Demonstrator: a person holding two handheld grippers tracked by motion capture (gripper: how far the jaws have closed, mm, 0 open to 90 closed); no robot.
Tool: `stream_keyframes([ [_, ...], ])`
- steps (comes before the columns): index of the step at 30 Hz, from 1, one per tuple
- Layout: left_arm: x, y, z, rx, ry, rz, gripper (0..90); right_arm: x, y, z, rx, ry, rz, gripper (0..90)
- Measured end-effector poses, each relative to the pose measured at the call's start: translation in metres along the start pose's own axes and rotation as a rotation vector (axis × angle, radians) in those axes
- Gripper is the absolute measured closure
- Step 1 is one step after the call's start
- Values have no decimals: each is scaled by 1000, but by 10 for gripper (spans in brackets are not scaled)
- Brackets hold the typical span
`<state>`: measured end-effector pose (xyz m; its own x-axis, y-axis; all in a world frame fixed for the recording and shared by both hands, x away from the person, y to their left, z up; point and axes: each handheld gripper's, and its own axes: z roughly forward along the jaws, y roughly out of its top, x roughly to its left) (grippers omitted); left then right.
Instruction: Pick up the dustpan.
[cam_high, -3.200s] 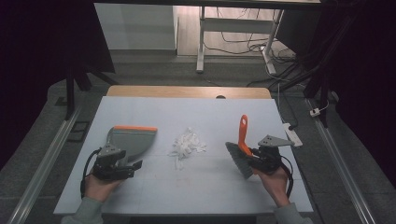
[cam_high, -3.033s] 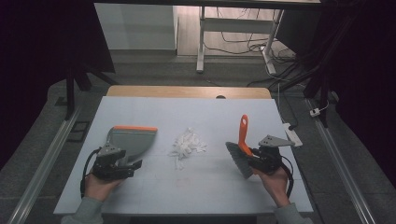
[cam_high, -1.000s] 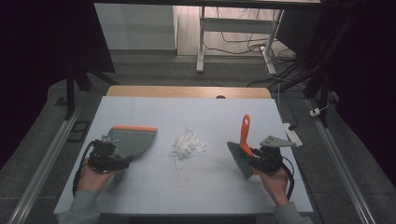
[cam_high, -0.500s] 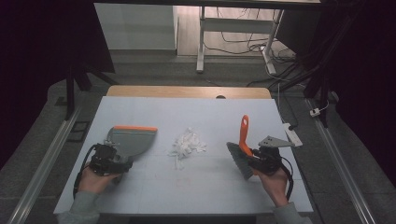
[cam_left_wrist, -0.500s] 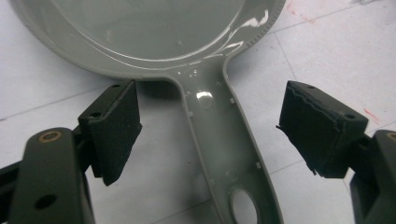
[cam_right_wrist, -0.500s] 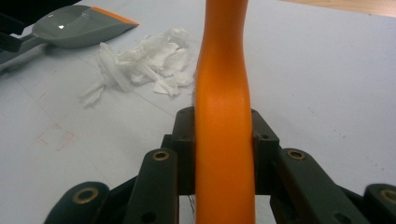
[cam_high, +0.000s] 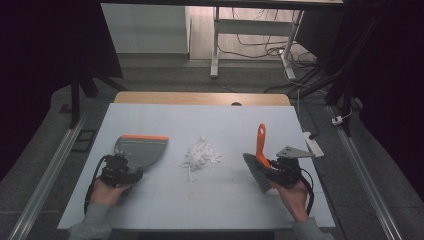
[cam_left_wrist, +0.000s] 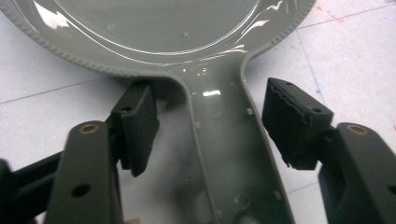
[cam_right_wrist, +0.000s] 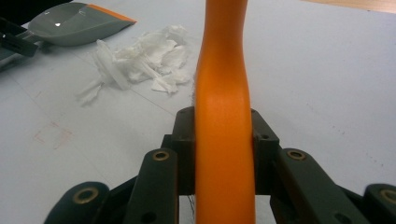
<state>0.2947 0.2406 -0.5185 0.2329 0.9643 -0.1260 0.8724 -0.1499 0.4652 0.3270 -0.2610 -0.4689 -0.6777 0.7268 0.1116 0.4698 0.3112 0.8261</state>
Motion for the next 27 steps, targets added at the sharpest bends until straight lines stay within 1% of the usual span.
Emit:
stream_keyframes([
  [3, 3, 1, 3, 6, -9, -19, 410, 0, 0, 0, 2, -3, 2, 702],
  [5, 5, 2, 5, 5, -20, -28, 416, 0, 0, 0, 3, -4, 3, 701],
  [10, 6, 3, 6, -5, -43, -38, 507, 0, -1, 1, 5, -6, 5, 701],
  [13, 7, 4, 7, -12, -41, -45, 581, 0, -1, 1, 6, -7, 6, 701],
  [15, 9, 3, 7, -10, -39, -51, 604, 0, -1, 1, 7, -7, 6, 701],
  [20, 15, 3, 5, -29, -43, -70, 615, 0, -1, 1, 9, -8, 5, 702],
  [27, 18, 2, 1, -57, -48, -72, 618, -1, -1, 1, 9, -10, 7, 702],
])
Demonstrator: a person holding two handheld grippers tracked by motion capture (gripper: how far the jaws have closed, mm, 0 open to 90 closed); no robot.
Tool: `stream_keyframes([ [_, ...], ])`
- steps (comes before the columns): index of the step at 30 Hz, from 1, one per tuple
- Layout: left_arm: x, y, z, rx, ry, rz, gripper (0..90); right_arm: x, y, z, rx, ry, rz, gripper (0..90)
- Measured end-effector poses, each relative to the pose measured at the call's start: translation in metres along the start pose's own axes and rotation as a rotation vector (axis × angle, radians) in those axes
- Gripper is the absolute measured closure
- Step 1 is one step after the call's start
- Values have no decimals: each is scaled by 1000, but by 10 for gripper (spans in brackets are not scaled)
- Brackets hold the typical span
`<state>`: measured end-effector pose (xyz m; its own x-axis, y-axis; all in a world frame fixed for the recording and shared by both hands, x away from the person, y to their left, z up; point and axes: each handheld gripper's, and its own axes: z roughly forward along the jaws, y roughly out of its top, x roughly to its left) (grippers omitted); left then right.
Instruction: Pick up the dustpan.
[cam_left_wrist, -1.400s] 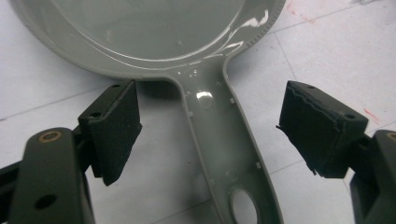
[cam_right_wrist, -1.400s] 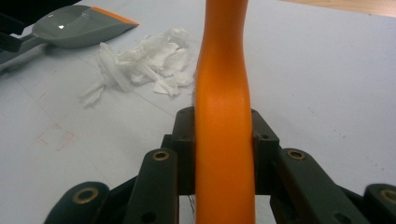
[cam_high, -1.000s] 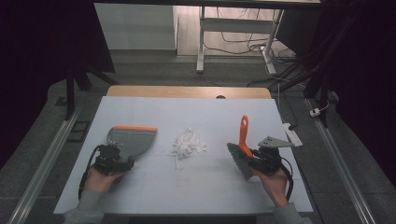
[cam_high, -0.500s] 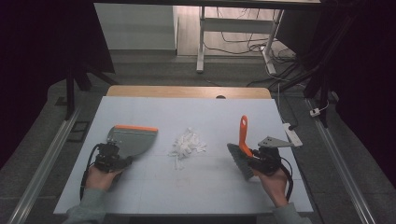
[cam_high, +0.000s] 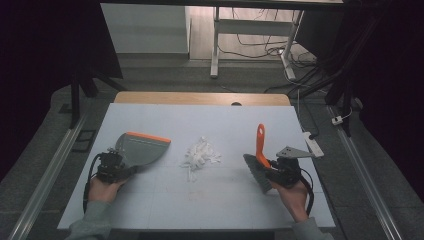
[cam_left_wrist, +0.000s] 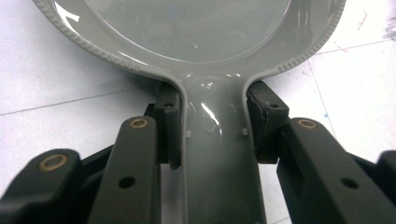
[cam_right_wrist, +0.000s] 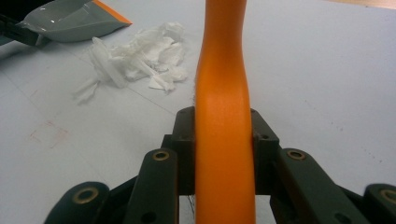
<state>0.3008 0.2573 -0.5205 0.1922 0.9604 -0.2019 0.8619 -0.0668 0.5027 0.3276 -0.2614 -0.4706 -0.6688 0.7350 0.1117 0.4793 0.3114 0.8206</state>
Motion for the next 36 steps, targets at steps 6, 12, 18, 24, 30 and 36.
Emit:
stream_keyframes([
  [6, 3, -1, -5, -31, -6, 5, 619, 0, 0, 0, -2, 1, 0, 702],
  [12, 6, -2, -11, -60, -24, 21, 619, 0, 1, 0, -6, 1, -5, 702],
  [18, 10, -3, -20, -98, -44, 57, 619, 0, 2, -3, -16, -2, -7, 702],
  [24, 13, -4, -26, -133, -68, 82, 619, -1, 3, -5, -32, 1, -4, 702],
  [30, 13, -4, -31, -146, -105, 127, 619, -1, 4, -5, -34, 3, -3, 702],
  [36, 12, -4, -38, -168, -132, 155, 619, -1, 4, -5, -39, 4, -3, 702],
])
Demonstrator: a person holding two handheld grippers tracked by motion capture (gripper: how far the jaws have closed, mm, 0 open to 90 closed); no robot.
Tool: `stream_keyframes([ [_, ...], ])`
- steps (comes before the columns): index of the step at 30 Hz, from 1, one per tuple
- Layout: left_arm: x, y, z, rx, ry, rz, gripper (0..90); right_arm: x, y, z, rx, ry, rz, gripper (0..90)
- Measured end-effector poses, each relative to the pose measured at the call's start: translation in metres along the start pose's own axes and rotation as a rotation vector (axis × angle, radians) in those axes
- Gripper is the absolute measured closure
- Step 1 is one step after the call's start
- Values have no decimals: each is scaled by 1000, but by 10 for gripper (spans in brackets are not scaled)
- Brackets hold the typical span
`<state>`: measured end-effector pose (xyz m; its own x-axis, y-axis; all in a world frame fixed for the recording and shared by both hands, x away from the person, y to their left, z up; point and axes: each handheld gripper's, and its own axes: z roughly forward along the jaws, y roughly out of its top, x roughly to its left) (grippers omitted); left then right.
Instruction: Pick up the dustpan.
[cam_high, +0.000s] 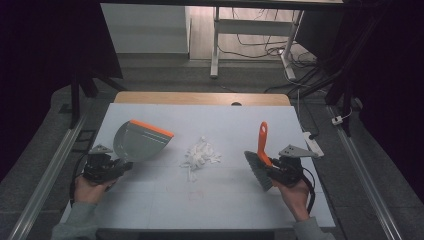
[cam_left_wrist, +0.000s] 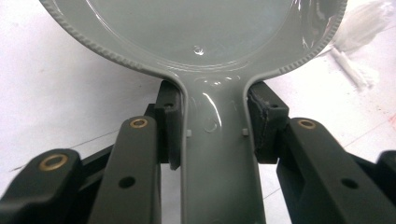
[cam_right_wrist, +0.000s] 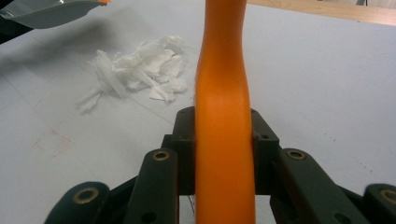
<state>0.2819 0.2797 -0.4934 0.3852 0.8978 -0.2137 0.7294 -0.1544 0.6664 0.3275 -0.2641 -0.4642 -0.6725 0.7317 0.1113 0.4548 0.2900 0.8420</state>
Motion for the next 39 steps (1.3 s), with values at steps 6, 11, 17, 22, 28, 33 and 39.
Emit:
stream_keyframes([
  [6, -3, 0, -4, -5, -36, 36, 619, 0, 0, 0, -2, -1, -1, 702],
  [11, -3, -1, -11, -12, -60, 80, 619, -1, 1, -1, -8, 3, -1, 702],
  [17, -1, -6, -21, -25, -95, 110, 618, -4, 1, -2, -14, 4, 16, 702],
  [22, -8, -6, -22, -21, -121, 146, 618, -5, 2, -1, -17, 2, 23, 702],
  [28, -18, -11, -25, 11, -146, 199, 618, -4, 1, -3, -19, 13, 25, 702],
  [33, -23, -18, -30, 38, -161, 227, 618, 0, 1, -1, -13, 20, 2, 702],
  [39, -24, -23, -34, 52, -177, 249, 618, 0, 2, -2, -22, 23, 3, 702],
])
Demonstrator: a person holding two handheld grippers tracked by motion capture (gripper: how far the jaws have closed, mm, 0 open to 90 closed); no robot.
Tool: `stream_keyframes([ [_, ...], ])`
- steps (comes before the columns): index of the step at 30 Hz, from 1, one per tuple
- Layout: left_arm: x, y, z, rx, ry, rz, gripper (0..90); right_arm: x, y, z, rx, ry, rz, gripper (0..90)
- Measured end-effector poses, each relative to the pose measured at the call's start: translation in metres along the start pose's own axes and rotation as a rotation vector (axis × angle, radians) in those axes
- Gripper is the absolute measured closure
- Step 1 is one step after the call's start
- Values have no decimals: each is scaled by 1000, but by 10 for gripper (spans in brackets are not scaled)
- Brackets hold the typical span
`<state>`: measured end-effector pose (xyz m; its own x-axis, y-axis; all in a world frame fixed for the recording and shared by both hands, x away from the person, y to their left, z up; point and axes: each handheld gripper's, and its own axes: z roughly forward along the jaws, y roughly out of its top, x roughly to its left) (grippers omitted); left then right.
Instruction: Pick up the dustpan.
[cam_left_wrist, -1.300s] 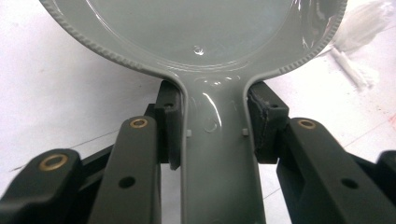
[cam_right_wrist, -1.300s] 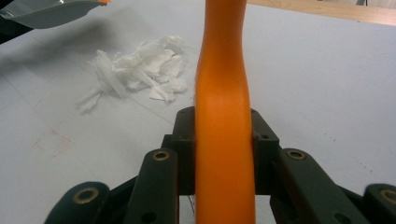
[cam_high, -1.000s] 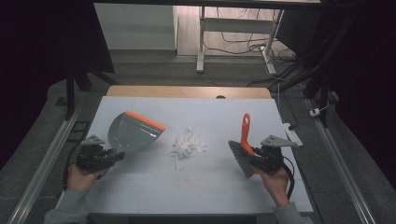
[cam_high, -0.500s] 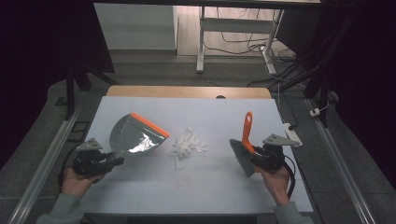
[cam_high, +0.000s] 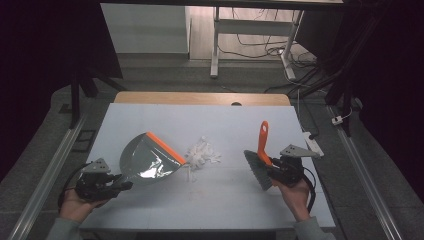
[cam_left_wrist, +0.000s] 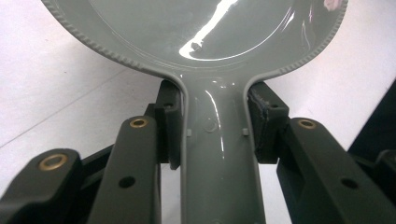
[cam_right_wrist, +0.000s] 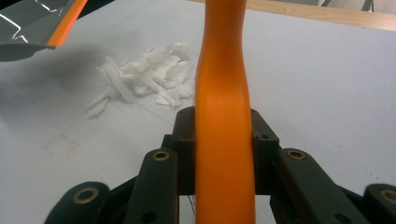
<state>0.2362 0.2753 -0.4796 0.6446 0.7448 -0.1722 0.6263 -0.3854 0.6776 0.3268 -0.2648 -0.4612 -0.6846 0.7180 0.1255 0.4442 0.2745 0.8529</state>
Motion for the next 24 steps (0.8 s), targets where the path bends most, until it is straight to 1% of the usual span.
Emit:
stream_keyframes([
  [4, 0, -4, 1, 19, -26, 20, 618, -1, 0, 0, -3, 2, -3, 702],
  [8, -1, -7, 4, 42, -40, 44, 618, 0, 0, 1, 2, 1, -8, 702],
  [10, -1, -8, 6, 51, -53, 52, 618, 1, 0, 1, 4, 0, -9, 702],
  [14, -2, -10, 12, 78, -73, 86, 618, 0, -1, 1, 7, -2, -9, 702],
  [17, -5, -9, 18, 97, -71, 102, 617, 0, -1, 2, 8, -5, -8, 702],
  [18, -6, -9, 19, 96, -80, 104, 618, -1, -1, 2, 7, 0, -7, 702],
  [21, -9, -9, 23, 113, -104, 134, 618, 0, -1, 2, 11, -2, -5, 702],
  [24, -11, -10, 26, 138, -112, 152, 617, -1, -1, 2, 8, 0, -5, 702],
])
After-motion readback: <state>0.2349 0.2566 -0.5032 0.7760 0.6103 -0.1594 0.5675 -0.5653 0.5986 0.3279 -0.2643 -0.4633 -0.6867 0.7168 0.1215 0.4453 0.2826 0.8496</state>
